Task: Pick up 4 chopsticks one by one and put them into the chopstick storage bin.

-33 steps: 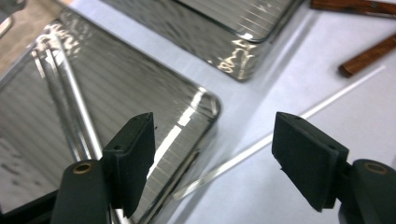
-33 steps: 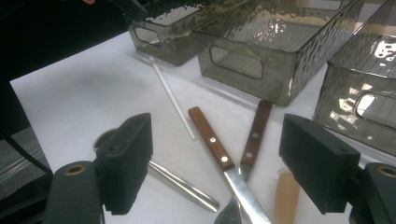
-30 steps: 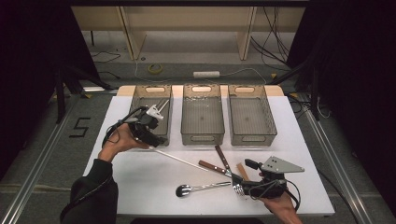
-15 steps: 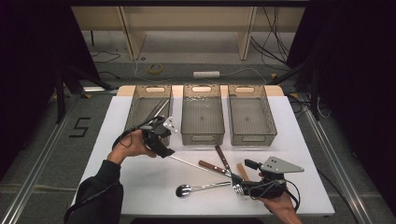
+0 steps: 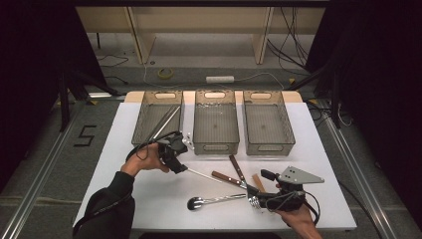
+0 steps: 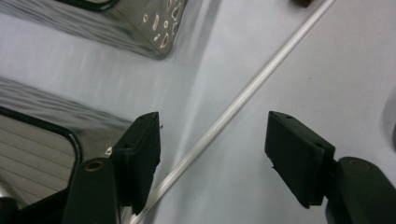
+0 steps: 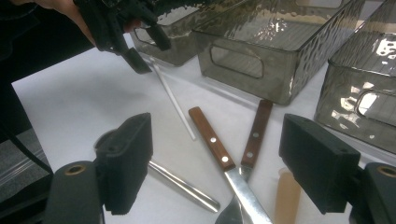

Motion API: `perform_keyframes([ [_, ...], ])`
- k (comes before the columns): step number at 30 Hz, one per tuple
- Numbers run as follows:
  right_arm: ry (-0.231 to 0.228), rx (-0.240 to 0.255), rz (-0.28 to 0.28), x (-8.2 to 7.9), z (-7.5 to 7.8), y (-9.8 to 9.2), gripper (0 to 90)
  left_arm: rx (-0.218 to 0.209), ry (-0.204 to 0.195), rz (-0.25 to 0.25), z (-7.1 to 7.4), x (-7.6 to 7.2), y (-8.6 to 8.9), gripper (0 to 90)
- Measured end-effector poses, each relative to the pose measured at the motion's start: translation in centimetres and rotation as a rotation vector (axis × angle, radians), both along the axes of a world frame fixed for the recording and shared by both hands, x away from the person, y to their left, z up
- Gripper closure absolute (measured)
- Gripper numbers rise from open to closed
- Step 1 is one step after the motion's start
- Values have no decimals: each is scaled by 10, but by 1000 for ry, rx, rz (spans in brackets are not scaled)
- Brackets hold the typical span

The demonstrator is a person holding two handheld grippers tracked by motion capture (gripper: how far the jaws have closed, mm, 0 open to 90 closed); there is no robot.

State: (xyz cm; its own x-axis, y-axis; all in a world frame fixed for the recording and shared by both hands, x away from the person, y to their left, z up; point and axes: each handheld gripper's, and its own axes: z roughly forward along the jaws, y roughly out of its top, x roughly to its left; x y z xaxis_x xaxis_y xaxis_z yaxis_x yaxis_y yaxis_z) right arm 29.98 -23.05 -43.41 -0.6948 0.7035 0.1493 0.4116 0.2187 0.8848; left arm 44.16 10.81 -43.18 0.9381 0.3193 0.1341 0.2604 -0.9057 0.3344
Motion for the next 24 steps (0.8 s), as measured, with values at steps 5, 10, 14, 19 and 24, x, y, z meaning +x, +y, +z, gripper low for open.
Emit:
perform_keyframes([
  [5, 1, 1, -1, 0, 0, 0, 268, 17, 16, -10, -6, 1, 0, 412],
  [10, 0, 0, 1, 0, 0, 0, 269, 27, 25, -10, -8, 2, -1, 478],
  [14, 1, -1, 0, 0, 0, 0, 269, 41, 35, -33, -11, 2, -2, 500],
  [19, 1, -1, 0, 0, 0, 0, 269, 73, 29, -50, -17, 4, -3, 541],
  [24, -1, -2, 2, 0, 0, 0, 269, 90, 33, -60, -22, 7, -4, 579],
])
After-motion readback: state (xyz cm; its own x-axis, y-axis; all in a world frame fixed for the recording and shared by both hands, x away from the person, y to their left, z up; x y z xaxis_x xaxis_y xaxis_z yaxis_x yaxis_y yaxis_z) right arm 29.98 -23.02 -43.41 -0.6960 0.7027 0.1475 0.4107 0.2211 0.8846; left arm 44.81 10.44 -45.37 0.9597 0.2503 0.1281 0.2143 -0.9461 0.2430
